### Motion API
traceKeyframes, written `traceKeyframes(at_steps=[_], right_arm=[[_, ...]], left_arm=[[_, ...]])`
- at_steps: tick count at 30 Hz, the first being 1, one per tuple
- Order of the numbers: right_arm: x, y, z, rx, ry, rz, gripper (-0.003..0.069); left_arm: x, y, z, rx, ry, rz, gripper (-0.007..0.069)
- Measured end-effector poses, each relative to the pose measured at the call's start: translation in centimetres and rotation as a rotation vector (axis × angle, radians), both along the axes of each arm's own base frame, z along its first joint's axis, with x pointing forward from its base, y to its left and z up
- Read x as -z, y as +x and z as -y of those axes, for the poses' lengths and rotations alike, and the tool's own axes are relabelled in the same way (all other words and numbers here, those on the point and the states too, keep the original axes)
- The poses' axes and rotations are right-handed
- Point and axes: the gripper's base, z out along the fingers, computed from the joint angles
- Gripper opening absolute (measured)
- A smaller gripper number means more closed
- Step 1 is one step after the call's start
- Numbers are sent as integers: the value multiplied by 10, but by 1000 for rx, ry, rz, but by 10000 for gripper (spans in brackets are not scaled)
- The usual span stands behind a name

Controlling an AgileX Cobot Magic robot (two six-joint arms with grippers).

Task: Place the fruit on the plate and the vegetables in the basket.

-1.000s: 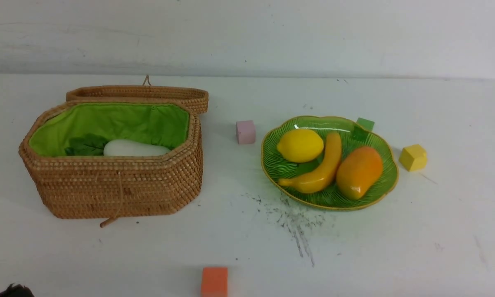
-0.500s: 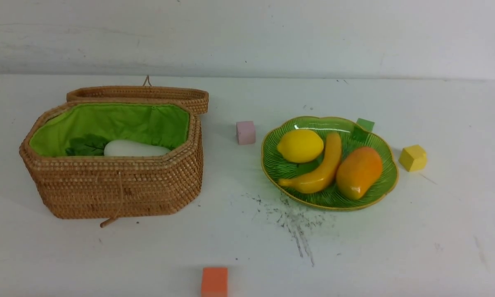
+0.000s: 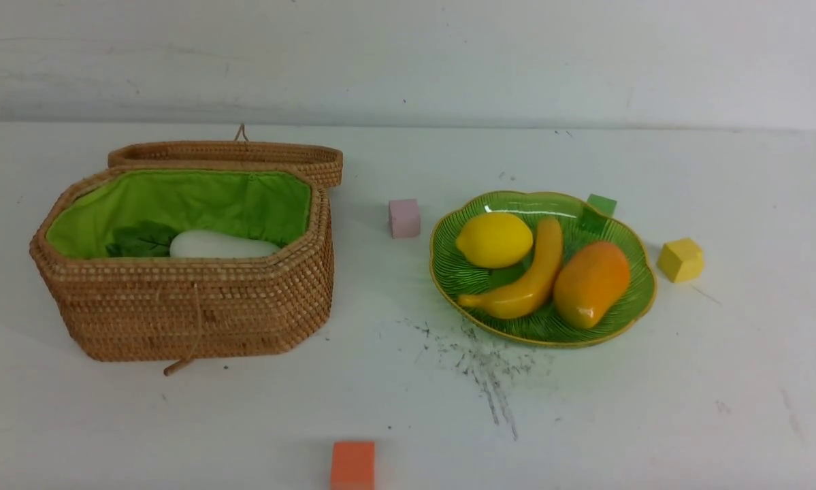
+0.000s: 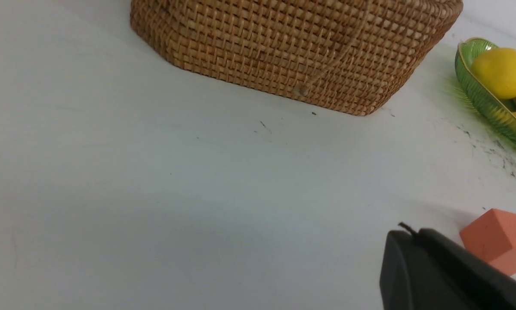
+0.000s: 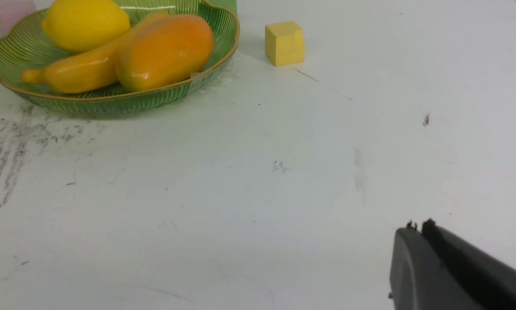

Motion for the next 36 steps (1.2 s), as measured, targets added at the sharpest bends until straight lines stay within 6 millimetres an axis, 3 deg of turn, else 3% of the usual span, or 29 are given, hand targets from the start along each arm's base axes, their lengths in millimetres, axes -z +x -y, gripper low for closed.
traceKeyframes(at_steps=[36], right_arm=[[0, 0, 0, 0, 0, -1, 57]], left_arm=[[0, 0, 0, 0, -3, -1, -2]])
